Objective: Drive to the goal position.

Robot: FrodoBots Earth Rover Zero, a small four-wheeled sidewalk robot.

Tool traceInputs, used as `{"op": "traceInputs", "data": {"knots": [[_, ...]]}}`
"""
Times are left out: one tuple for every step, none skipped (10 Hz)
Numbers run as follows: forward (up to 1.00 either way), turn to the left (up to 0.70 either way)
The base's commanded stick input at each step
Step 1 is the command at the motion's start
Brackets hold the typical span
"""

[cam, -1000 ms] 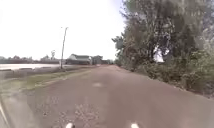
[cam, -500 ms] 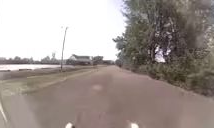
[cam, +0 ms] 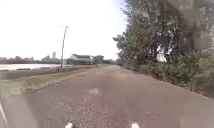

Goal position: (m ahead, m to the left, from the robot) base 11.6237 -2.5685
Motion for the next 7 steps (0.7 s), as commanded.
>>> {"op": "traceInputs", "data": {"knots": [[0.7,0.0],[0.7,0.0],[0.7,0.0],[0.7,0.0],[0.7,0.0],[0.7,0.0],[0.7,0.0]]}}
